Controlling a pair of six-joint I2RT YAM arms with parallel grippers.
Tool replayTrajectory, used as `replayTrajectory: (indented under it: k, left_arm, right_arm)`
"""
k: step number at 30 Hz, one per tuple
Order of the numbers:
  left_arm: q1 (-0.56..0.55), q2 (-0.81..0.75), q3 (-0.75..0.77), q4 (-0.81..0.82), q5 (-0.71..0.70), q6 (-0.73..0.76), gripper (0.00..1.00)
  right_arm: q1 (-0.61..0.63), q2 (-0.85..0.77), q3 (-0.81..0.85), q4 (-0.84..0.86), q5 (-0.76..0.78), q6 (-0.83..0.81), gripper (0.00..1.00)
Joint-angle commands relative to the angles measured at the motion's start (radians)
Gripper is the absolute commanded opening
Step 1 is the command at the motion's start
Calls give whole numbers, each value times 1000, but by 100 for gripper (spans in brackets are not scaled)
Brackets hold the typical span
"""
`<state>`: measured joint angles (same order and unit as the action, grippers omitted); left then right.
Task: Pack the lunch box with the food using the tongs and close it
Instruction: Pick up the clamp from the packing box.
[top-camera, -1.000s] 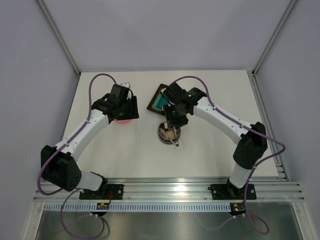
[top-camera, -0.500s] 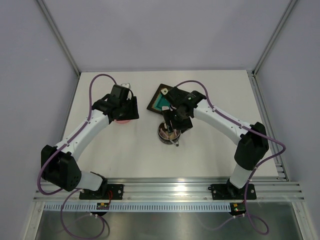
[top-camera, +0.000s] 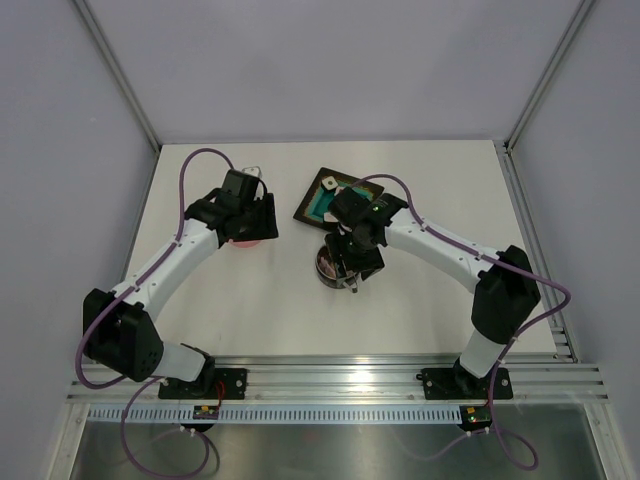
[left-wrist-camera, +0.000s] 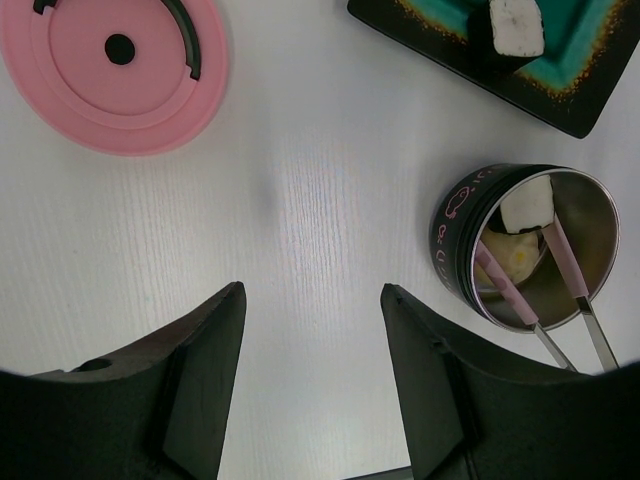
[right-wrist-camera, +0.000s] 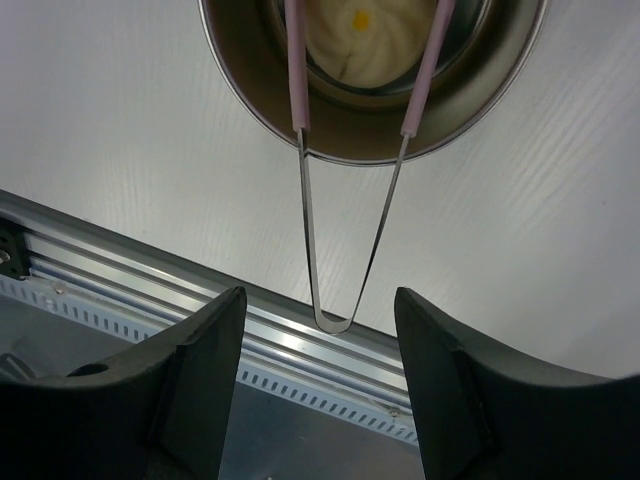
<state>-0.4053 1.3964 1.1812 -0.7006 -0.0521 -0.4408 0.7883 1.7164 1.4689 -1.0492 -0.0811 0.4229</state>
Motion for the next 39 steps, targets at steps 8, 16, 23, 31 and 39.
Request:
replayTrajectory:
  k: [8,16,23,31,39]
  left_arm:
    - [5,19,-5,42,9,13,61]
    - [5,26,-2,44,12,14,61]
    - [5,29,0,46,15,14,61]
    - [5,26,0,43,17,16,61]
    - [5,21,-3,43,14,14,61]
  right_arm:
    - [9,63,10,72,-40,1,64]
    - [9,95,24,72,-29,-6,55]
    - [9,106,16,63,12,2,56]
    - [9,92,24,68,15,14,39]
    - [9,48,62,18,21,24,28]
